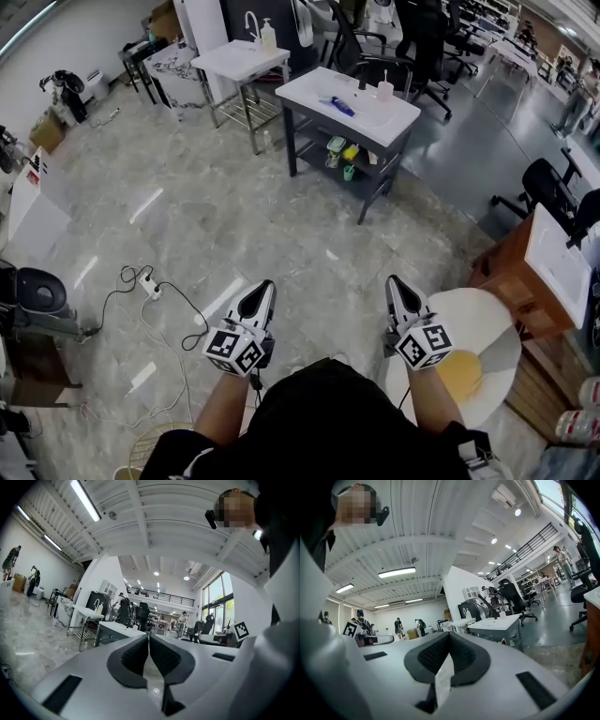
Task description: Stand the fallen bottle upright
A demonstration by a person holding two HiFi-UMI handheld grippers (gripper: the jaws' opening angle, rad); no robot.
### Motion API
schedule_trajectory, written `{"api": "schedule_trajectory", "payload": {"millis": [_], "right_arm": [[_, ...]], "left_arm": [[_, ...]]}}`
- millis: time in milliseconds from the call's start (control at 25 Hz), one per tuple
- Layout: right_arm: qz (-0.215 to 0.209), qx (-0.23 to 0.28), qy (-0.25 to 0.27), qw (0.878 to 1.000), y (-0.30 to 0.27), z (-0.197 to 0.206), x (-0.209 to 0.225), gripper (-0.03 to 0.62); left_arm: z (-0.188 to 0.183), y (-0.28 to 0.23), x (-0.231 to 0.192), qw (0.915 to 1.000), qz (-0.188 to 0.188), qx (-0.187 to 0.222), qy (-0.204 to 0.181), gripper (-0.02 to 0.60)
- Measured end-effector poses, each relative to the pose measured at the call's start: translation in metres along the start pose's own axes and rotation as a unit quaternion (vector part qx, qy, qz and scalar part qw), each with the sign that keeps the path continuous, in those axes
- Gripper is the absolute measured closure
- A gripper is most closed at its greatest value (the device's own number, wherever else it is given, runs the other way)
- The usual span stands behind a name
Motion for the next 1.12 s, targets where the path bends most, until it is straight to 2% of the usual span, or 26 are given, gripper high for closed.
{"api": "schedule_trajectory", "payload": {"millis": [120, 160, 240, 280, 400, 800, 960, 1120], "right_arm": [[0.002, 0.033, -0.011, 0.999, 0.005, -0.011, 0.005, 0.560], [0.001, 0.040, -0.008, 0.999, 0.006, -0.013, 0.006, 0.525], [0.005, 0.040, -0.002, 0.999, 0.007, -0.014, 0.009, 0.359], [0.010, 0.037, 0.002, 0.999, 0.007, -0.014, 0.012, 0.329], [0.025, 0.033, 0.006, 0.999, 0.009, -0.012, 0.021, 0.307], [0.036, 0.041, 0.000, 0.999, 0.015, -0.013, 0.050, 0.307], [0.055, 0.049, 0.012, 0.997, 0.034, -0.014, 0.082, 0.307], [0.084, 0.043, 0.004, 0.996, 0.058, -0.013, 0.123, 0.307]], "left_arm": [[-0.006, -0.001, 0.002, 0.9998, 0.008, 0.018, 0.001, 0.552], [-0.007, -0.001, 0.003, 0.9997, 0.007, 0.025, -0.001, 0.534], [-0.008, -0.004, 0.002, 0.9995, 0.000, 0.030, -0.006, 0.322], [-0.007, -0.005, 0.001, 0.9995, -0.004, 0.029, -0.009, 0.292], [-0.005, -0.011, 0.002, 0.9995, -0.009, 0.024, -0.015, 0.275], [-0.006, -0.047, 0.014, 0.9996, -0.004, 0.012, -0.024, 0.272], [-0.002, -0.071, 0.029, 0.9996, -0.005, 0.013, -0.025, 0.272], [0.008, -0.097, 0.049, 0.9998, 0.008, 0.001, -0.021, 0.243]]}}
Point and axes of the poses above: the fingertips, and each gripper's own axes: y backward along the fingers, x to its right, z out of its underside, the point moved 1 cm from there along y, backward along the fingers, and after that the axes turned 6 degrees about y, right-handed, at the moved point
